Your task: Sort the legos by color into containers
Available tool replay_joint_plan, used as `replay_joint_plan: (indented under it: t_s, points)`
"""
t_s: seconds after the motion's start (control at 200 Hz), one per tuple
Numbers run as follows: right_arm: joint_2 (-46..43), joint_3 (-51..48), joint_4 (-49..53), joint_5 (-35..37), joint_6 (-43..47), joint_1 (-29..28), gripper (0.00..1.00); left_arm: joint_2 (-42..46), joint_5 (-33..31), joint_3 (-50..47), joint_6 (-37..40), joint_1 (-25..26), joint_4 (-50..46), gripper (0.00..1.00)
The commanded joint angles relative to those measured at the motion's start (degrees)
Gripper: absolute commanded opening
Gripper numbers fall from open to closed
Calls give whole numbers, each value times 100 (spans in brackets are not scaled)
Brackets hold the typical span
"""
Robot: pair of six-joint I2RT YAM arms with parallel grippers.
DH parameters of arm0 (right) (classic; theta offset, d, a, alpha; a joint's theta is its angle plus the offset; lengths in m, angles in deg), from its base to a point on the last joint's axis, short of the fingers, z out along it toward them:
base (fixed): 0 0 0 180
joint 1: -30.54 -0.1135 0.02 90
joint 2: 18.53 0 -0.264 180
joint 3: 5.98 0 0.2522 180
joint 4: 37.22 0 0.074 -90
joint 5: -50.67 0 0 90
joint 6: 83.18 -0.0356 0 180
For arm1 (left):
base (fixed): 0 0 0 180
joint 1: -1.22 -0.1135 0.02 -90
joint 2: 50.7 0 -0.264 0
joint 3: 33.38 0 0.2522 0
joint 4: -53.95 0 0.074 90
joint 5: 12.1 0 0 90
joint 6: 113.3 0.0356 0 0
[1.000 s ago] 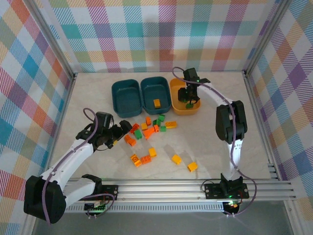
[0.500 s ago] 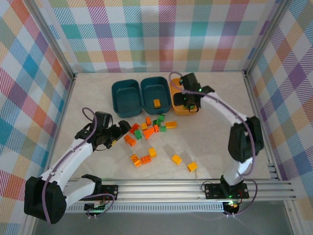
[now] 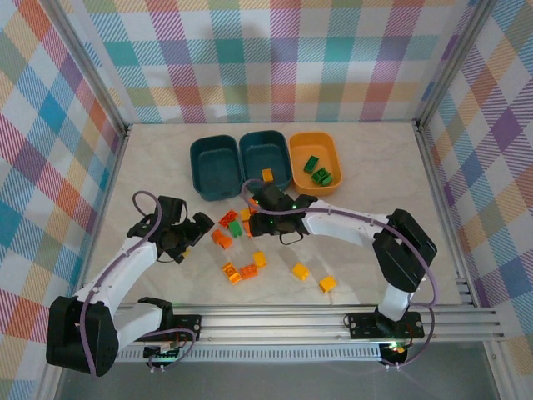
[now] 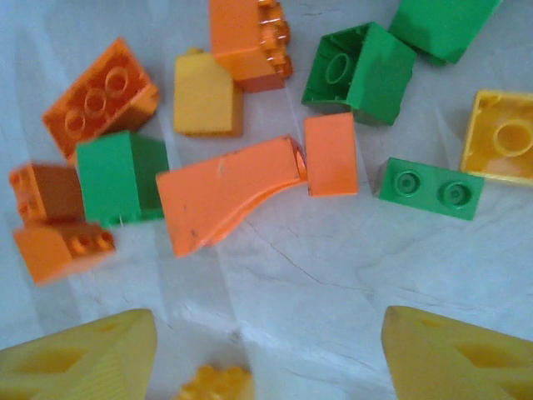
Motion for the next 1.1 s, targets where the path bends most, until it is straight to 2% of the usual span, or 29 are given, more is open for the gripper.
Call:
replay_joint_plan:
  t_s: [0.0,0.24,0.485,0.72,1.095]
  points:
    - [300,141,-556,-27,-1402,26,76,146,66,-119,-58,-72,43,100]
    - [1273,902,-72,232,-2776,10,80,506,-61,-98,94,-72,-208,100]
    - [1630,1157,-206,471,-2836,-9,79,745,-102,-296,140,-81,-92,100]
    - [1769,1037,-80,411,-2802,-18,68,667,-136,-200,289,-78,-149,100]
    - [979,115,-233,463,-2210,-27,52,705,-59,-150,307,-75,-174,100]
